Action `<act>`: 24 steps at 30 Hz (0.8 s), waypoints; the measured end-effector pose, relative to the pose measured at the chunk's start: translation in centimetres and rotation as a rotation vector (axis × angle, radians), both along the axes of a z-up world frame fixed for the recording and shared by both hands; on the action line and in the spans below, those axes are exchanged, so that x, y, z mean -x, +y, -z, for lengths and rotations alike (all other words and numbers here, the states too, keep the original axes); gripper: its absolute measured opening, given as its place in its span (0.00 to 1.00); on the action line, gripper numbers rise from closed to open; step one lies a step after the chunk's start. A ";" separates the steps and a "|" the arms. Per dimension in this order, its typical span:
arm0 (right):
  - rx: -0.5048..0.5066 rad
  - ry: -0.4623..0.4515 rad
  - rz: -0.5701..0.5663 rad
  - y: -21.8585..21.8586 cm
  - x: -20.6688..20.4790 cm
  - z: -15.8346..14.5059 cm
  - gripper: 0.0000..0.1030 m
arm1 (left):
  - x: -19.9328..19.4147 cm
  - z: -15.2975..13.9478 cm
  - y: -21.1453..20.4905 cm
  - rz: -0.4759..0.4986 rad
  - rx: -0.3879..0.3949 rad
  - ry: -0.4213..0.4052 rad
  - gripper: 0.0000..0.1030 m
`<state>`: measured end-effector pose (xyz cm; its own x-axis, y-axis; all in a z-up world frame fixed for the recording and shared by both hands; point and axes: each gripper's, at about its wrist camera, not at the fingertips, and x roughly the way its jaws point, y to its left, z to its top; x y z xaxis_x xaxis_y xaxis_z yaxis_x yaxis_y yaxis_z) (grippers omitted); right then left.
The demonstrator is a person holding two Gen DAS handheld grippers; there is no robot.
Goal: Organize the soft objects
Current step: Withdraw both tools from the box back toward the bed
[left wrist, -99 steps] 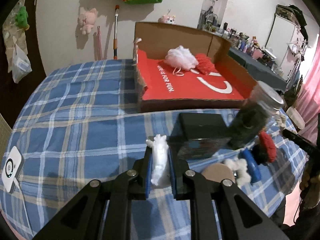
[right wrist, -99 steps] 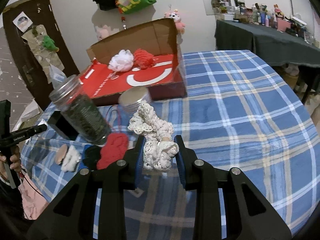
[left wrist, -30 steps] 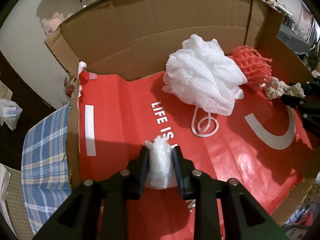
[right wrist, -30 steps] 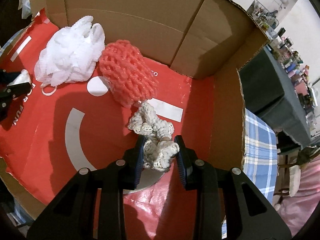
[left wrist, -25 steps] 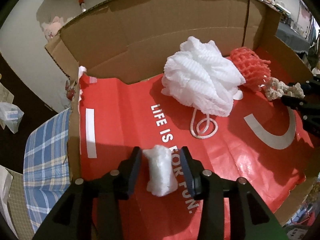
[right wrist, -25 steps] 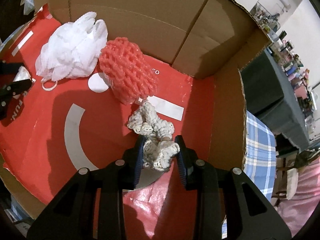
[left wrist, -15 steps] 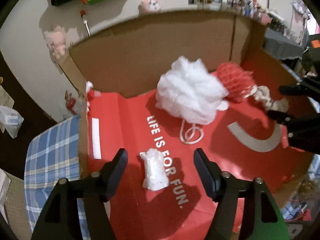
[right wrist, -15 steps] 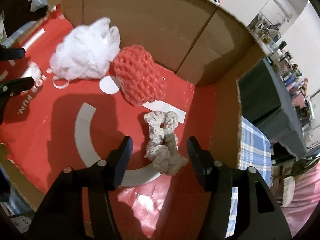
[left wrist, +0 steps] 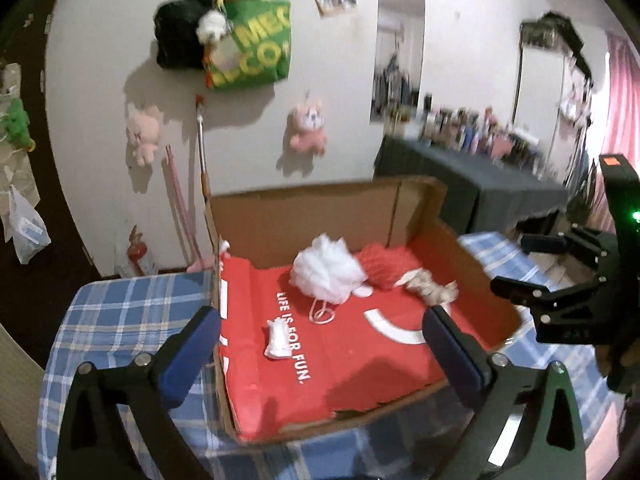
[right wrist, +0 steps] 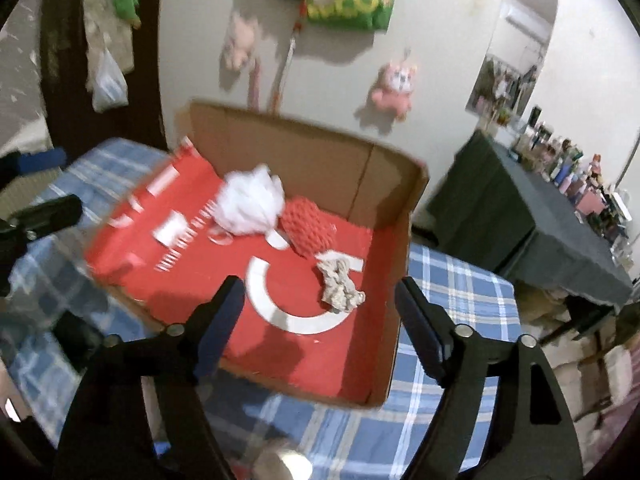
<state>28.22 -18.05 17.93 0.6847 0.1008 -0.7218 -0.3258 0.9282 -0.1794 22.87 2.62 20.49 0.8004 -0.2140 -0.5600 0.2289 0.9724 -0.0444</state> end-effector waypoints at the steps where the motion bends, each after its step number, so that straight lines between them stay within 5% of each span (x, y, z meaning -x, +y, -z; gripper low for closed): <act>1: -0.017 -0.022 -0.005 0.0 1.1 -0.8 0.78 | 0.8 -0.4 0.2 -0.002 0.005 -0.020 1.00; 11: -0.163 -0.236 -0.061 -0.6 13.4 -5.2 0.85 | 11.1 -1.9 0.7 -0.010 0.080 -0.162 1.00; 24: -0.254 -0.281 0.023 -2.4 22.9 -0.8 0.85 | 19.1 3.1 0.2 -0.069 0.107 -0.196 1.00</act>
